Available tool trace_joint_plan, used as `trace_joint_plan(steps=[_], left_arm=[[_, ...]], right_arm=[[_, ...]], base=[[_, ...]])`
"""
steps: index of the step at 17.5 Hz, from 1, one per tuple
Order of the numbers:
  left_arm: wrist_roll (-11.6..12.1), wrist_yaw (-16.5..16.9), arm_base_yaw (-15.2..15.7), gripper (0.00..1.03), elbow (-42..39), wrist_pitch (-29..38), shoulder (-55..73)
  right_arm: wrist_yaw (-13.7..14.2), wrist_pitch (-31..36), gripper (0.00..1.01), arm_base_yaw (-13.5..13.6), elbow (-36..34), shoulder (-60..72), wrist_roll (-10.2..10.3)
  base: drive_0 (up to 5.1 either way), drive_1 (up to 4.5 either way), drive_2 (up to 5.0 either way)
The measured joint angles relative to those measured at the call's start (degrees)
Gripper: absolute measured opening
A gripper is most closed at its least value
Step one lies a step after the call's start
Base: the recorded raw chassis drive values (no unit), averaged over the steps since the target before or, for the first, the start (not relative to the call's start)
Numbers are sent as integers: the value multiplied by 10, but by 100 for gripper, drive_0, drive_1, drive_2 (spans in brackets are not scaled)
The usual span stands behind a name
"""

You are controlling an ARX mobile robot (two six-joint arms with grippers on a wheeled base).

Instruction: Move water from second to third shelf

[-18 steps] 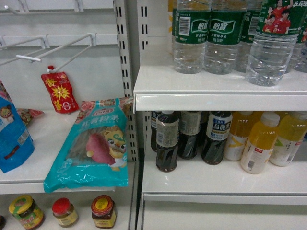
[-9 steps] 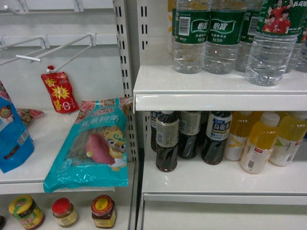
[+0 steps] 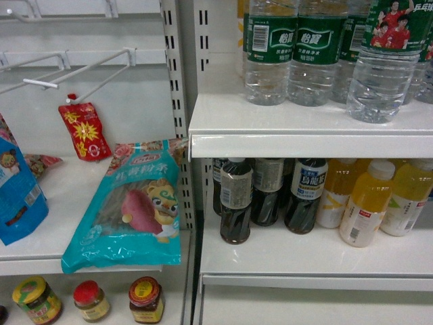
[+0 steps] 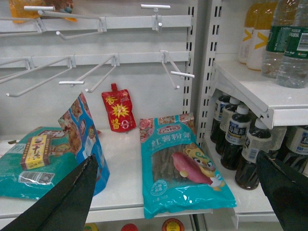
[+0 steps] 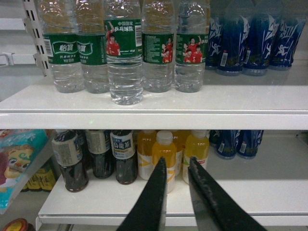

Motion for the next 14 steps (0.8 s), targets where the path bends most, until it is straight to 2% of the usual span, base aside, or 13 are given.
trace_joint_plan(steps=[1, 3, 11, 14], left_arm=[[0, 0, 0, 98, 0, 0, 0], [0, 0, 0, 98, 0, 0, 0], [0, 0, 0, 98, 0, 0, 0], [0, 0, 0, 98, 0, 0, 0]], right_arm=[[0, 0, 25, 0, 0, 0, 0], [0, 0, 36, 0, 0, 0, 0], [0, 0, 59, 0, 0, 0, 0], [0, 0, 98, 0, 0, 0, 0]], base=[[0, 0, 0], [0, 0, 0], [0, 0, 0], [0, 0, 0]])
